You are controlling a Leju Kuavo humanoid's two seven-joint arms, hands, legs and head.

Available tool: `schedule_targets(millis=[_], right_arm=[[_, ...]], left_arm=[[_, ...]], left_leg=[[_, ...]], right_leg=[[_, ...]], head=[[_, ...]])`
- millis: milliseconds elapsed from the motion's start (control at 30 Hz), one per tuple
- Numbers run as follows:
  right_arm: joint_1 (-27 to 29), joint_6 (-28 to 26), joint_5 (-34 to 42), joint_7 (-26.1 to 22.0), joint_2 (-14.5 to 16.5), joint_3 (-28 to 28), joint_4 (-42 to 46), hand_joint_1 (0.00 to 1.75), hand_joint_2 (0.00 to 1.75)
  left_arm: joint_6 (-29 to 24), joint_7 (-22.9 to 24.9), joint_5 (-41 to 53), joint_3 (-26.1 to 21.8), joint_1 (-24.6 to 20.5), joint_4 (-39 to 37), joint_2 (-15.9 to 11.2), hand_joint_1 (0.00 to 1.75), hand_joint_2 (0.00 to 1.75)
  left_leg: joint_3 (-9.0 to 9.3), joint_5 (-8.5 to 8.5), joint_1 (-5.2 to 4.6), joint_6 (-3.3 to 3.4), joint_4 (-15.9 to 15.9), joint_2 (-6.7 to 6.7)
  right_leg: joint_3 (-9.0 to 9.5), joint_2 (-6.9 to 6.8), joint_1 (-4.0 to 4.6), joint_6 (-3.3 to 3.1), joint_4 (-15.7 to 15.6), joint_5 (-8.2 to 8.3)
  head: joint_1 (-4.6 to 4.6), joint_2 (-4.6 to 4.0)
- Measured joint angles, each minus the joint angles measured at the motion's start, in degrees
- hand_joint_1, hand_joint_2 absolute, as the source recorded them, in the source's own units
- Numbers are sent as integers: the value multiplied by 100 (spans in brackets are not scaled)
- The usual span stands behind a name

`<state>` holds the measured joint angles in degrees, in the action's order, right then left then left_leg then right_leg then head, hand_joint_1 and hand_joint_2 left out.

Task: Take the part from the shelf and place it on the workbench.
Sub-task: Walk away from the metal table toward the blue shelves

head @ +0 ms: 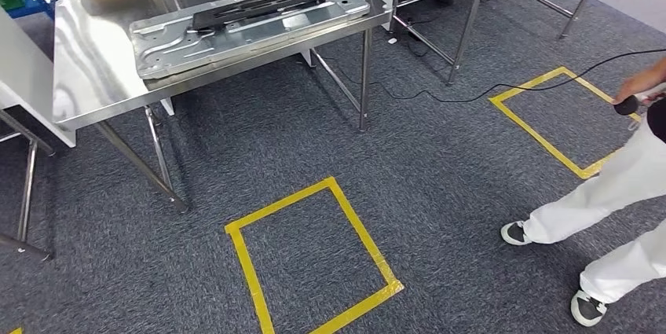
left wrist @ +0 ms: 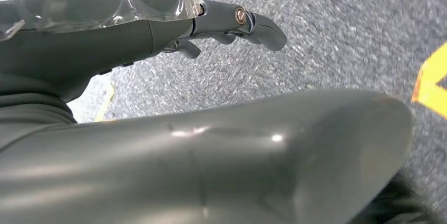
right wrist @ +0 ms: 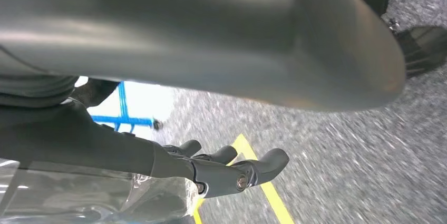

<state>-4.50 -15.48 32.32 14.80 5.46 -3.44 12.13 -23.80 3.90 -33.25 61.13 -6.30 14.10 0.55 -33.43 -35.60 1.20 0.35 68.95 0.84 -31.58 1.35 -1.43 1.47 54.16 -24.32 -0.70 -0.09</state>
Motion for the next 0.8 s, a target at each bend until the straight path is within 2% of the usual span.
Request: schedule_targets(millis=[33,67,100,167,200,233,300,333,367,400,433,467,500,533,567,600,633,700,733,767,800], right_arm=[[2,-4,3,6,0,-4,0,0,0],[5,-8,5,11,0,-7,0,0,0],[6,-12,7,16,0,-10,0,0,0],[3,-15,9,21,1,-13,0,0,0],[0,-15,10,21,1,-15,0,0,0],[0,-16,11,21,2,-16,0,0,0],[12,-19,13,22,2,-16,-1,0,0],[22,-21,13,23,0,-16,-1,0,0],[28,-25,14,25,-2,-16,-2,0,0],[29,-28,14,27,-4,-16,-2,0,0],[23,-31,14,28,-7,-16,-2,0,0],[16,-33,14,30,-7,-17,-2,0,0],[11,-33,14,30,-7,-17,-2,0,0],[11,-33,14,30,-7,-18,-2,0,0],[16,-33,14,30,-7,-18,-2,0,0],[22,-33,15,30,-7,-18,-2,0,0],[26,-32,16,30,-8,-18,-2,0,0],[14,-33,21,30,-11,-19,-2,0,0],[6,-33,23,32,-13,-19,-2,0,0],[1,-34,25,37,-14,-19,-2,0,0],[1,-36,27,45,-15,-19,-2,0,0]], left_arm=[[2,8,1,2,13,0,0,0,0],[3,9,0,4,20,0,0,0,0],[4,10,-1,4,20,0,0,0,0],[4,13,-2,5,12,0,-2,0,0],[4,14,-2,6,6,0,-4,0,0],[4,16,-2,7,1,0,-5,0,0],[4,19,-1,10,-8,0,-2,0,0],[4,19,-1,11,-15,0,1,0,0],[4,19,-1,11,-22,0,3,0,0],[4,20,-1,11,-25,0,4,0,0],[6,20,-1,13,-22,0,3,0,0],[9,20,-1,15,-11,0,3,0,0],[13,20,-2,17,3,0,4,0,0],[17,20,-2,20,12,0,4,0,0],[21,21,-1,22,15,0,4,0,0],[27,21,-1,24,11,0,4,0,0],[34,21,1,26,3,0,5,0,0],[50,21,1,29,-12,0,7,0,0],[57,21,-1,31,-17,0,8,0,0],[62,22,-5,32,-21,0,9,0,0],[66,23,-9,32,-27,0,10,0,0]], left_leg=[[-121,-8,-2,16,191,-20],[-132,100,-5,39,140,-36],[-37,302,-7,68,-139,-73],[296,742,-15,133,-985,-315],[415,872,-22,147,-1295,-420],[475,930,-34,153,-1463,-492],[476,943,-55,164,-1499,-424],[476,960,-55,193,-1505,-368],[477,977,-52,232,-1517,-306],[477,994,-46,274,-1532,-235],[474,1000,-54,303,-1536,-153],[468,998,-65,324,-1535,-70],[462,995,-77,333,-1534,20],[457,994,-85,336,-1532,106],[455,992,-90,337,-1531,185],[458,990,-93,334,-1530,254],[467,985,-96,327,-1529,314],[490,963,-129,291,-1521,420],[499,954,-146,264,-1518,467],[506,948,-161,234,-1516,515],[513,945,-162,204,-1519,562]], right_leg=[[-1,89,11,-6,0,2],[3,177,18,-8,1,4],[12,263,22,-6,1,6],[23,414,32,10,5,11],[18,482,38,29,9,16],[5,538,42,56,10,22],[-28,641,32,128,-1,42],[-43,592,22,156,20,32],[-85,463,24,179,107,-31],[-175,291,30,195,316,-170],[-325,102,37,203,660,-372],[-517,-9,44,216,1083,-597],[-700,-49,42,228,1493,-777],[-809,-63,39,237,1755,-860],[-797,-75,38,241,1782,-825],[-660,-104,38,239,1564,-692],[-422,-177,41,229,1156,-505],[39,-420,67,181,320,-230],[156,-495,83,151,94,-172],[187,-508,99,121,5,-161],[170,-438,107,89,4,-144]], head=[[0,0],[0,0],[0,0],[0,0],[0,0],[1,0],[1,0],[2,0],[7,0],[12,0],[16,0],[22,0],[22,0],[22,0],[22,0],[22,0],[22,0],[20,0],[16,0],[13,0],[10,1]])
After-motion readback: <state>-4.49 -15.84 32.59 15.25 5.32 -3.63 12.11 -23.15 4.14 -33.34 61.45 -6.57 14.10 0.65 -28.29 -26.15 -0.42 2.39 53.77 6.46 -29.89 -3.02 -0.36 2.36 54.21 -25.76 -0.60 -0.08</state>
